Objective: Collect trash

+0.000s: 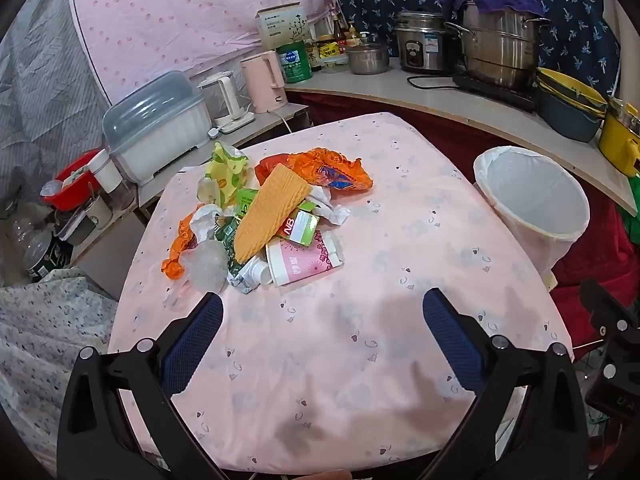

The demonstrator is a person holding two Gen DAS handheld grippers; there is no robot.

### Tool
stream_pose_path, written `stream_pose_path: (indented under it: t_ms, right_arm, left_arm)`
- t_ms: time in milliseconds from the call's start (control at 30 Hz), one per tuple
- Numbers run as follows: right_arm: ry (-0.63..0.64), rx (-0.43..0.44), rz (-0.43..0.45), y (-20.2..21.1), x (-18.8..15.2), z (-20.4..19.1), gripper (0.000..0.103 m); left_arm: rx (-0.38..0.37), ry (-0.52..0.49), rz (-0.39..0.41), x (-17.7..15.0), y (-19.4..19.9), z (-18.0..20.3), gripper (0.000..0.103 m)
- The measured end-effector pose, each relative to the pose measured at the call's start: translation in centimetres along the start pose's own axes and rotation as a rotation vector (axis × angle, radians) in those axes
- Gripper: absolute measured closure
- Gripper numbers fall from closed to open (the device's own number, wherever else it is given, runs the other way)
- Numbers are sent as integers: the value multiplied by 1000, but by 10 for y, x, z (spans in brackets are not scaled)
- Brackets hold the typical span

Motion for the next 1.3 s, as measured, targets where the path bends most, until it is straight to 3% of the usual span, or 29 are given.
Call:
stream_pose_path:
  t_ms: [1300]
  right_arm:
    - [5,10,3,-4,0,-7,7]
  left_arm:
    - [-8,12,-23,-6,-1,-1,7]
Point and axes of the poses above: each gripper's, at about its wrist camera, not at the fingertips, and y roughly against the way its jaws point, z to its right, x to its top, the point moved 4 cm from there along -y, roughly the way its jaws point, and after that the axes turned 8 degrees about z, right-handed, at the moved point
